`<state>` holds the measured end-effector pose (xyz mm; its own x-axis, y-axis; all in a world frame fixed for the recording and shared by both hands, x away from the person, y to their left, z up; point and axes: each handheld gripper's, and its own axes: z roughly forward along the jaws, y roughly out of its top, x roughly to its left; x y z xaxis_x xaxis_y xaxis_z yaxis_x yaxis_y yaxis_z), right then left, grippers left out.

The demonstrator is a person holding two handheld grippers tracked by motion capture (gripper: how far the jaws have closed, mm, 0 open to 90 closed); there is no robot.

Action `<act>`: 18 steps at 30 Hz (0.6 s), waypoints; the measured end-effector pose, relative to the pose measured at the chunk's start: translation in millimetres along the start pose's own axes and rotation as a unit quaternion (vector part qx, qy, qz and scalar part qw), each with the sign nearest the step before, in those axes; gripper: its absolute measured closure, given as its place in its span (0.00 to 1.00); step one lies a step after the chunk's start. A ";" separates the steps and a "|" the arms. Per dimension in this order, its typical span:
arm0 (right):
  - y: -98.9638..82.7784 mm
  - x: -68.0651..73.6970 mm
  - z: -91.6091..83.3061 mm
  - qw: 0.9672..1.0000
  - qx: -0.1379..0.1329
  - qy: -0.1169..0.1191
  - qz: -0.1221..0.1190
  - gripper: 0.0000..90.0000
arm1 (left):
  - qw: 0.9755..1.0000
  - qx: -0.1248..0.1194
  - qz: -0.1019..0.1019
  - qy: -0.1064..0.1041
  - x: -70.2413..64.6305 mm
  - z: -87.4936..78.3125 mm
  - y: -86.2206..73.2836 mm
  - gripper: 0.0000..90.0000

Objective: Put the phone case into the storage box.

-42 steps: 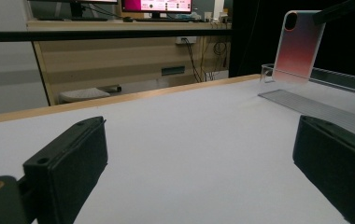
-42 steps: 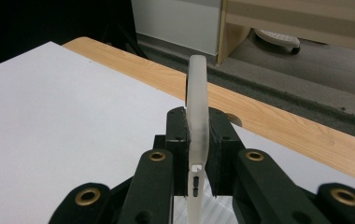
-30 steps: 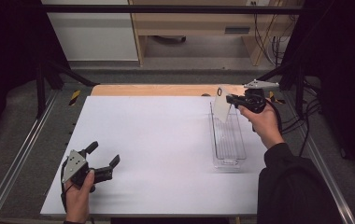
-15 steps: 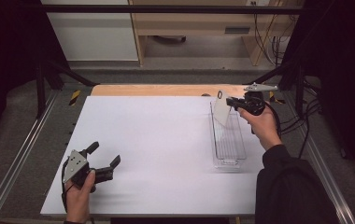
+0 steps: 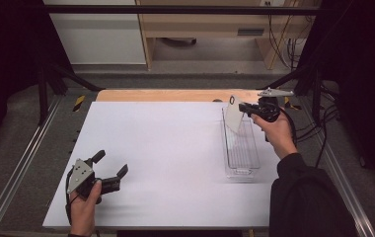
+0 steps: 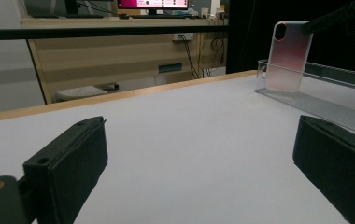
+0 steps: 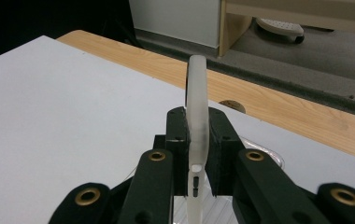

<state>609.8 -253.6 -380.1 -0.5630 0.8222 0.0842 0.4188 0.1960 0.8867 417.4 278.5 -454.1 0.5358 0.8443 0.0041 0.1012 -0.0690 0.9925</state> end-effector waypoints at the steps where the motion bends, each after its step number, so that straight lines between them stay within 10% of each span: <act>1: 0.0 0.2 0.0 1.000 0.000 0.000 0.000 0.90 | 1.000 0.000 0.000 0.001 0.1 0.0 -0.1 0.03; 18: -1.0 2.6 3.2 1.000 0.000 0.008 -0.008 0.90 | 1.000 0.000 0.000 -0.001 -0.8 0.5 -0.1 0.03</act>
<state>610.2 -250.0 -382.3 -0.5807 0.8104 0.0778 0.4105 0.2089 0.8876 417.4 277.6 -454.3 0.5379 0.8430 0.0046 0.1013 -0.0700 0.9924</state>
